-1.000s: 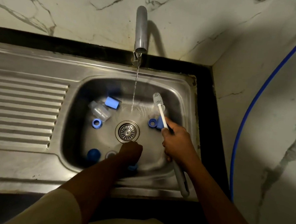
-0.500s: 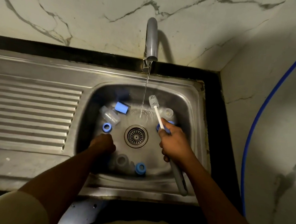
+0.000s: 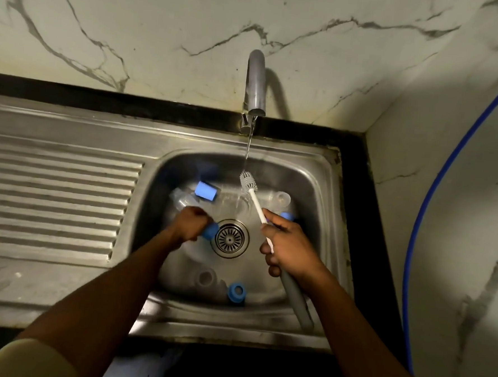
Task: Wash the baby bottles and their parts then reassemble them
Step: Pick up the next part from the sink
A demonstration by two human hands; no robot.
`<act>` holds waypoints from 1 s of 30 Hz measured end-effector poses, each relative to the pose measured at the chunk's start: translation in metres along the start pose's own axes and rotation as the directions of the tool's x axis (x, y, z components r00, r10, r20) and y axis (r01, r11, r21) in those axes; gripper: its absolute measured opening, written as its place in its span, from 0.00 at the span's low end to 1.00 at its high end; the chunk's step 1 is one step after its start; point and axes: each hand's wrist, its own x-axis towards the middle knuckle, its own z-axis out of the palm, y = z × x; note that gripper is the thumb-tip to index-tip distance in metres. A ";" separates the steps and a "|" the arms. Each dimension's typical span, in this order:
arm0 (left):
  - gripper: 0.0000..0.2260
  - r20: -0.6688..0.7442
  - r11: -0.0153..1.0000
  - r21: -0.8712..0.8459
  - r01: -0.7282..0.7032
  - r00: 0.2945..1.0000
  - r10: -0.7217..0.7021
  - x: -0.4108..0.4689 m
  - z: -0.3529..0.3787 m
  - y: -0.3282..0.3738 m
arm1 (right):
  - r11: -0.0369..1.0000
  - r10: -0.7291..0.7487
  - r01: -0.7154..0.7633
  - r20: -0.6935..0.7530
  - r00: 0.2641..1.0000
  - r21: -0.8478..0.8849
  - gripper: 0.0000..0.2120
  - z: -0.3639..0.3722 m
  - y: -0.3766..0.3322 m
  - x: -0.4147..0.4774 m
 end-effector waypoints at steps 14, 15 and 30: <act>0.21 -0.010 0.381 -0.923 -0.053 0.993 0.115 0.026 0.008 0.137 | 0.991 -0.136 0.135 -0.069 0.988 -0.021 0.22 -0.002 -0.031 -0.017; 0.22 -0.012 0.374 -0.926 -0.054 0.994 0.113 0.025 0.011 0.140 | 0.989 -0.143 0.141 -0.074 0.987 -0.038 0.22 -0.001 -0.032 -0.017; 0.12 0.143 -0.110 -0.974 0.196 0.919 0.366 0.002 -0.014 0.172 | 0.697 -0.011 -0.396 0.561 0.827 0.597 0.16 -0.014 -0.077 -0.030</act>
